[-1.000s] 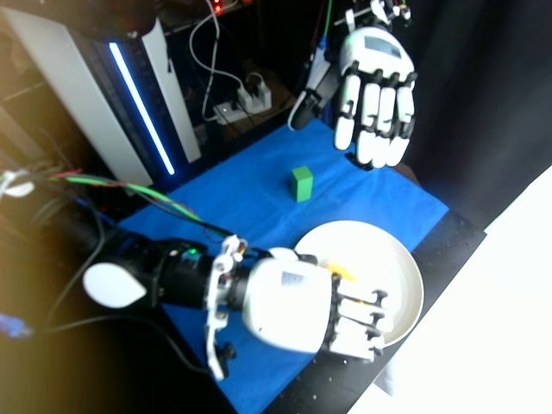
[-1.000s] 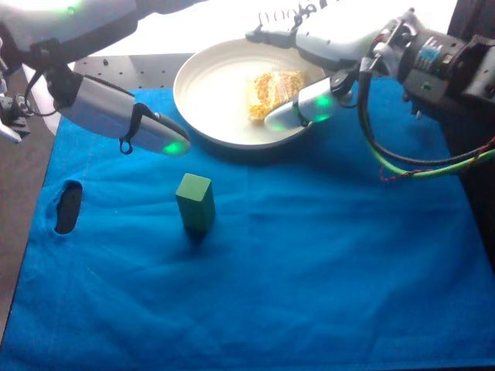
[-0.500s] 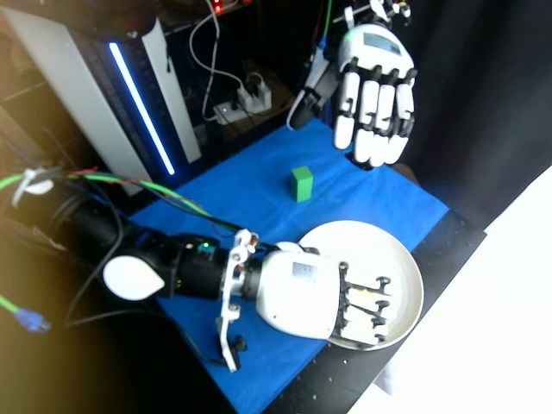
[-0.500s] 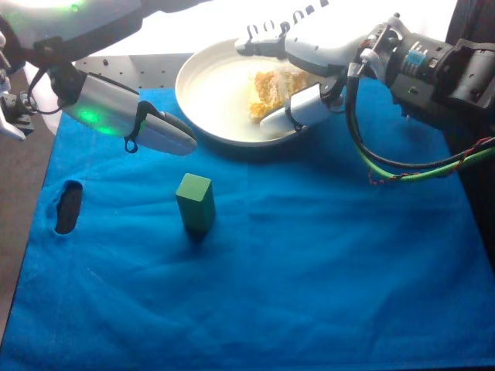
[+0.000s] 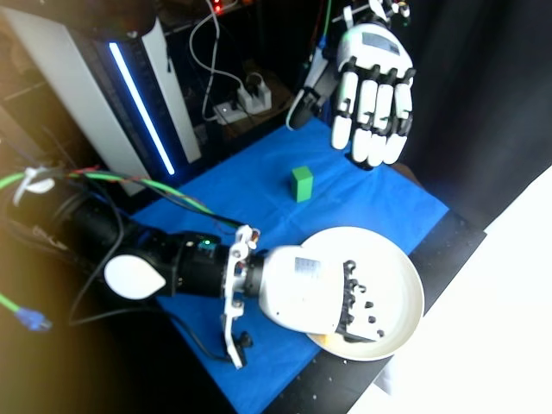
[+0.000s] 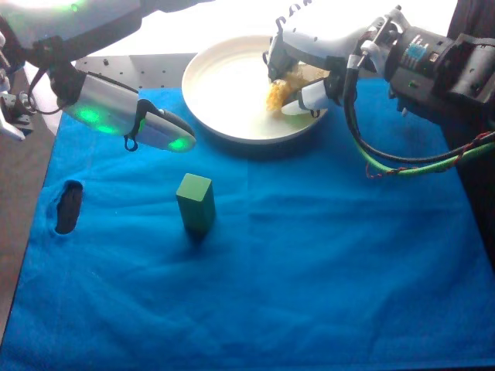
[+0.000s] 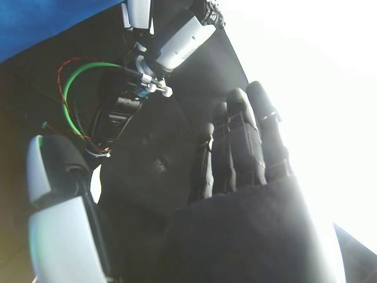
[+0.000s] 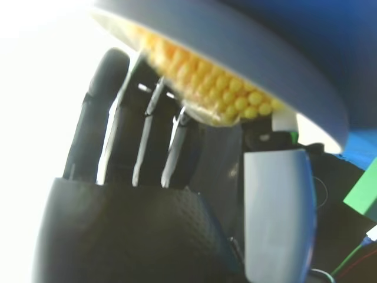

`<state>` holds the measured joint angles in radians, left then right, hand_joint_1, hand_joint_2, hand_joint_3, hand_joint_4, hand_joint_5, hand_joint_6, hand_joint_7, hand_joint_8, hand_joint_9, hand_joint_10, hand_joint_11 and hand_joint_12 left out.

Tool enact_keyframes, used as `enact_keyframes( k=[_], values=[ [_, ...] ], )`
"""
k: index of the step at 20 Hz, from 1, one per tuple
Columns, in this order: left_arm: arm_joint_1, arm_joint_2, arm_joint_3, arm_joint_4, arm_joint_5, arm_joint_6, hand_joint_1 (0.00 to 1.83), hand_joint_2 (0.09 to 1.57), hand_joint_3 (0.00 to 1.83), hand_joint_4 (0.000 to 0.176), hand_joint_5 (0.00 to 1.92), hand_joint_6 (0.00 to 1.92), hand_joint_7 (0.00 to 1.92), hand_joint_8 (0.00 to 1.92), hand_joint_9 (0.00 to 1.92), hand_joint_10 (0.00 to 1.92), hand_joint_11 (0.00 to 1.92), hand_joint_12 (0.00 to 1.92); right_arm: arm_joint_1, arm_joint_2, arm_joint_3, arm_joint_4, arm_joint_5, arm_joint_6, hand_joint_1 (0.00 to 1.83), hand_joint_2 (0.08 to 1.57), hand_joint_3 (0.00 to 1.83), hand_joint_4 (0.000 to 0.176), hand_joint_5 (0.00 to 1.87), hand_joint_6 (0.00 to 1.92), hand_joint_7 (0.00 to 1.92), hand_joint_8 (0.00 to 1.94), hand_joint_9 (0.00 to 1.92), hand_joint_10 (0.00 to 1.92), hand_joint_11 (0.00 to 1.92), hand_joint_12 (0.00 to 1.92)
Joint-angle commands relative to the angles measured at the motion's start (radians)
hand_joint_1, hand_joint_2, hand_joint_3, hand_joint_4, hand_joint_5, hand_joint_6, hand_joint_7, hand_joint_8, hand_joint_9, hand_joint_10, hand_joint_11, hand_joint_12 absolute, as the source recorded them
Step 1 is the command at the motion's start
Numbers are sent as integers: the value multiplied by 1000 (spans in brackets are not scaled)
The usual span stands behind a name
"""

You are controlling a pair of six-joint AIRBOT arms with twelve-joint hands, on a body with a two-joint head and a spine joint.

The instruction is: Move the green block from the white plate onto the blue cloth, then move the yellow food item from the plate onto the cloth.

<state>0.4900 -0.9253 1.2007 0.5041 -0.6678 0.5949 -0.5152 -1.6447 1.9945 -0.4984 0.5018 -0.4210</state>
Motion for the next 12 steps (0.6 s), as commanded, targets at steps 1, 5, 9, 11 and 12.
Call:
enact_keyframes(
  k=[1, 5, 9, 11, 12],
  values=[
    [-12, -3, 0, -41, -93, -3, 812, 795, 0, 29, 144, 6, 288, 10, 335, 16, 3, 834, 24, 0, 5, 32, 125, -5, 1262, 1082, 2, 0, 1212, 410, 965, 1173, 834, 937, 565, 1658],
    [6, -2, 11, -71, -81, -3, 795, 806, 3, 37, 155, 6, 285, 4, 334, 9, 0, 851, 60, 46, -51, 34, 237, -5, 1263, 1067, 3, 0, 1194, 429, 1048, 1050, 838, 1057, 627, 1592],
    [39, 12, 15, -136, -79, 28, 786, 832, 7, 27, 153, 0, 252, 0, 310, 1, 0, 764, 74, 149, -188, 36, 361, -5, 1245, 1062, 0, 1, 1157, 595, 1070, 929, 1079, 472, 679, 1355],
    [49, 30, 12, -171, -84, 46, 799, 840, 7, 36, 178, 8, 252, 2, 302, 2, 0, 772, 74, 196, -259, 37, 414, -5, 1243, 1061, 1, 10, 1124, 661, 1102, 866, 1158, 296, 795, 1130],
    [57, 42, 7, -192, -89, 58, 791, 855, 5, 39, 187, 5, 252, 1, 302, 1, 0, 800, 74, 224, -303, 37, 442, -5, 1234, 1081, 4, 21, 1083, 818, 1037, 891, 1115, 188, 753, 972]
  ],
)
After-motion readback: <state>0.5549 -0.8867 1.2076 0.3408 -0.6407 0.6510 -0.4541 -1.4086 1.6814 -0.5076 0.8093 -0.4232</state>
